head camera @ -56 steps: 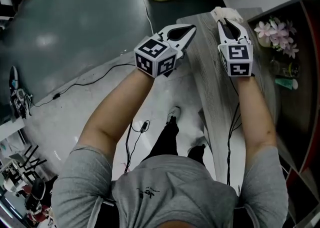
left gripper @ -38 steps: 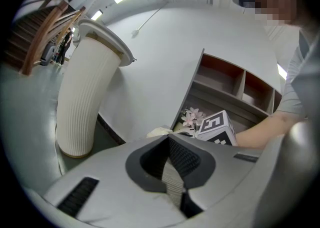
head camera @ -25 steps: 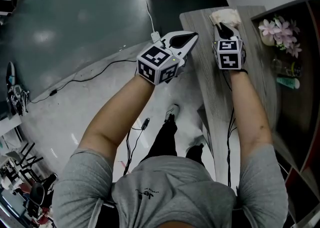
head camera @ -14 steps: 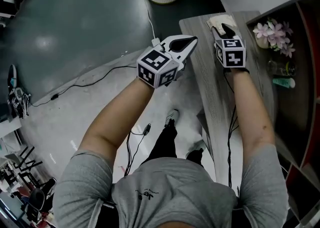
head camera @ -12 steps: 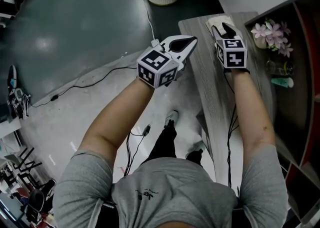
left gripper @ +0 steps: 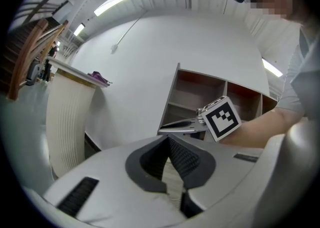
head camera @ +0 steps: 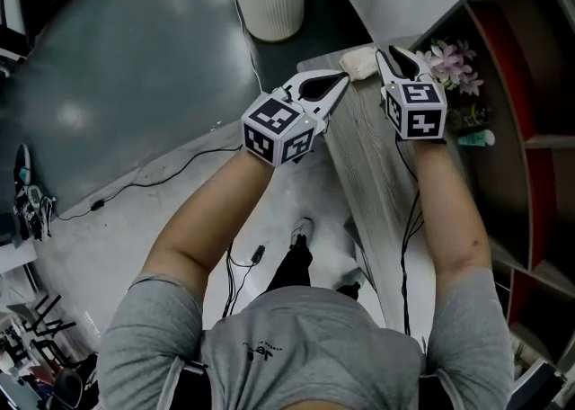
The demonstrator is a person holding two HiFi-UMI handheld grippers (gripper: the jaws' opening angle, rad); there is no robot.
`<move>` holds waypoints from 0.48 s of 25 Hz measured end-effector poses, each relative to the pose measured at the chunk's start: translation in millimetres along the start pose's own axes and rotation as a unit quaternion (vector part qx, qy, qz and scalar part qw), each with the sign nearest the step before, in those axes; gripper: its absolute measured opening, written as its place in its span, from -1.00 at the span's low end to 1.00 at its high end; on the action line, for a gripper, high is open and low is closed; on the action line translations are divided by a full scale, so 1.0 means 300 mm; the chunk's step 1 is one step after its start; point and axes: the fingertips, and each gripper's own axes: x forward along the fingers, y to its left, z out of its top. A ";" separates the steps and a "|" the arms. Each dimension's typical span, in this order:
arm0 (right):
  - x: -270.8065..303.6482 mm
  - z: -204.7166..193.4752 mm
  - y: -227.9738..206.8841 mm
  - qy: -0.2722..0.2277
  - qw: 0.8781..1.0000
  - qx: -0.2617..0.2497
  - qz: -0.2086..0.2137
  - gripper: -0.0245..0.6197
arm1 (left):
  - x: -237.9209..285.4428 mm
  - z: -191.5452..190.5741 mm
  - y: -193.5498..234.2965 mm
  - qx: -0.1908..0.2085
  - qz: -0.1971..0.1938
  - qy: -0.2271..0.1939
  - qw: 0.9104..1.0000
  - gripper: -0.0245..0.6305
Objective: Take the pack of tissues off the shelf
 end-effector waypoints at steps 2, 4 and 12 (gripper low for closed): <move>-0.086 0.065 -0.022 -0.018 1.000 0.003 -0.002 -0.60 | -0.006 0.066 -0.051 0.008 -0.004 -0.006 1.000 -0.89; -0.173 0.116 -0.041 -0.033 0.999 0.009 -0.003 -0.64 | -0.016 0.124 -0.102 0.016 -0.007 -0.010 1.000 -0.89; -0.573 0.268 -0.093 -0.076 0.997 0.009 -0.006 -0.77 | -0.073 0.358 -0.360 0.043 -0.015 -0.028 0.999 -0.89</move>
